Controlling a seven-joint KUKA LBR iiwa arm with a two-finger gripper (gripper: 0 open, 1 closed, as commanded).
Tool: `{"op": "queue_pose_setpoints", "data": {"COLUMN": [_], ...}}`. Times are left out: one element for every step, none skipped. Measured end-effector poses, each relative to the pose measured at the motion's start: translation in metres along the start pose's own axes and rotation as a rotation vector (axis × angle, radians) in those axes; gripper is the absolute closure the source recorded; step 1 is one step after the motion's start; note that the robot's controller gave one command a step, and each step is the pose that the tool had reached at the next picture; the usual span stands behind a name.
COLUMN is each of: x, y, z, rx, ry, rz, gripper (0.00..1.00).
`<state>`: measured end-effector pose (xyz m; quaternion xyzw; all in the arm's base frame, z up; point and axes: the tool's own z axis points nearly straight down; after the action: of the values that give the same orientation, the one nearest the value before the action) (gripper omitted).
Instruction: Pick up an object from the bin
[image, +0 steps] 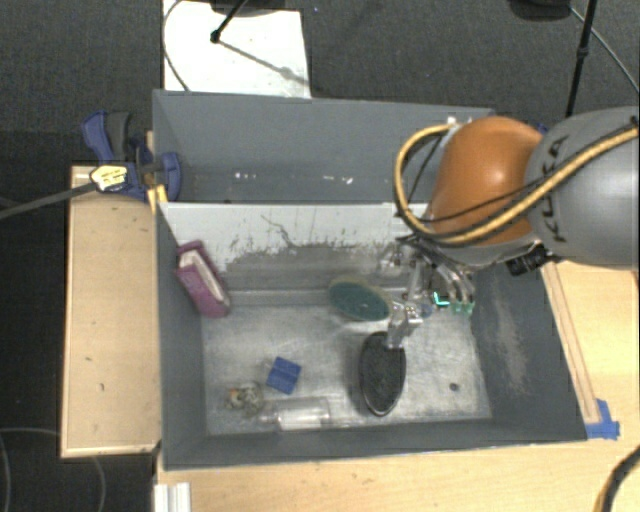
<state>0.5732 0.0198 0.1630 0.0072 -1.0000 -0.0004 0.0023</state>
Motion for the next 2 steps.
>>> {"op": "queue_pose_setpoints", "data": {"x": [-0.012, -0.01], "y": [0.0, -0.01], "z": [0.057, 0.09], "rx": [0.0, 0.003], "ry": [-0.01, -0.014], "rz": [-0.113, -0.609], "gripper": [0.0, 0.0]}}
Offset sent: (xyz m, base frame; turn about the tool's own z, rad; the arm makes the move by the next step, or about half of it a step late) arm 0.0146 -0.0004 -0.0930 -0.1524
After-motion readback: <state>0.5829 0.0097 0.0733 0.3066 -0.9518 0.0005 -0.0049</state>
